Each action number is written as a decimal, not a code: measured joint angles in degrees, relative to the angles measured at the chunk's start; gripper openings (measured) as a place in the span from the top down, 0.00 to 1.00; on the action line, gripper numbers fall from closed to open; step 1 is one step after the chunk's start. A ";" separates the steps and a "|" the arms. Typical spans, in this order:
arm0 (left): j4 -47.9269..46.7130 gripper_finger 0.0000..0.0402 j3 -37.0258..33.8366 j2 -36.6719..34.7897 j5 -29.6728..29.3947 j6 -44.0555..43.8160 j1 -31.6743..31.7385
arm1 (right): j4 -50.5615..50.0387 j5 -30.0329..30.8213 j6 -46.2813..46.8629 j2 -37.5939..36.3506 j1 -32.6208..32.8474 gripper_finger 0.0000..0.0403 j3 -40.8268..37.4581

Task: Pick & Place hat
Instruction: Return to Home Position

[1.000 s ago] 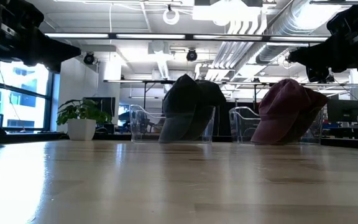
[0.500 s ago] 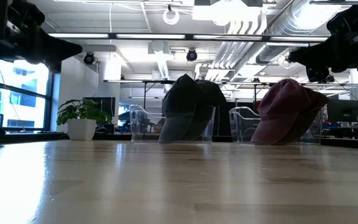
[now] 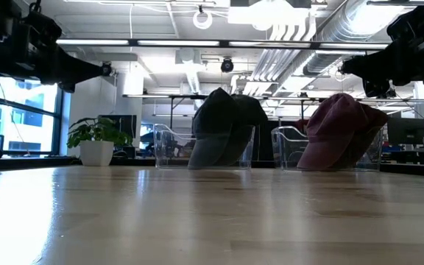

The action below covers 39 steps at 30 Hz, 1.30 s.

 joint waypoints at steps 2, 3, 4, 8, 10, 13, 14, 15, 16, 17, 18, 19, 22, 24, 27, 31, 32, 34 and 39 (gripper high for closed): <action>-0.02 1.00 0.01 0.00 0.00 0.22 -0.06 | 0.00 -0.01 0.00 -0.02 0.00 0.97 0.00; -0.02 1.00 0.01 0.00 0.00 0.22 -0.15 | 0.00 -0.01 0.00 -0.01 0.00 0.97 0.00; -0.02 1.00 0.01 0.00 -0.06 0.22 -0.39 | 0.00 -0.01 0.00 0.00 0.00 0.97 0.00; -0.02 1.00 0.01 0.00 -0.13 0.40 -2.89 | 0.00 -0.01 0.00 0.00 0.00 0.97 0.00; -0.02 1.00 0.01 0.00 -0.15 0.41 -5.09 | 0.00 -0.01 0.00 0.00 0.00 0.97 0.00; -0.02 1.00 0.01 0.00 -0.15 0.79 -9.61 | 0.00 -0.01 0.00 0.00 0.00 0.97 0.00; -0.02 1.00 0.01 0.00 -0.17 0.81 -11.13 | 0.00 -0.01 0.00 0.00 0.00 0.97 0.00; -0.02 1.00 0.01 0.00 -0.15 0.83 -12.46 | 0.00 -0.01 0.00 0.00 0.00 0.97 0.00; -0.02 1.00 0.01 0.00 -0.15 0.83 -13.58 | 0.00 -0.01 0.00 0.00 0.00 0.97 0.00; -0.02 1.00 0.00 0.00 -0.16 0.83 -14.42 | 0.00 -0.01 0.00 0.00 0.00 0.97 0.00; -0.02 1.00 0.00 0.00 -0.15 0.82 -15.01 | 0.00 -0.01 0.00 0.00 0.00 0.97 0.00; -0.02 1.00 0.00 0.00 -0.13 0.67 -15.33 | 0.00 -0.01 0.00 0.00 0.00 0.97 0.00; 0.00 1.00 -0.01 0.00 -0.18 0.20 -15.43 | 0.00 -0.01 0.00 -0.02 0.00 0.97 0.00; -0.07 1.00 0.07 0.00 -0.32 0.20 -15.45 | 0.00 -0.01 0.00 0.00 0.00 0.97 0.00; -0.63 1.00 0.38 0.47 -0.38 0.18 -15.45 | 0.00 -0.03 0.00 0.00 0.00 0.97 0.00; -0.63 1.00 0.38 0.59 -0.39 0.18 -15.45 | 0.00 -0.03 0.00 0.00 0.00 0.97 0.00; -0.65 1.00 0.38 0.59 -0.39 0.18 -15.45 | 0.00 -0.03 0.00 -0.02 0.00 0.97 0.00; -0.65 1.00 0.38 0.61 -0.39 0.18 -15.45 | 0.00 -0.03 0.01 0.00 0.00 0.97 0.00; -0.63 1.00 0.40 0.59 -0.39 0.18 -15.45 | 0.00 -0.02 0.00 0.00 0.00 0.97 0.00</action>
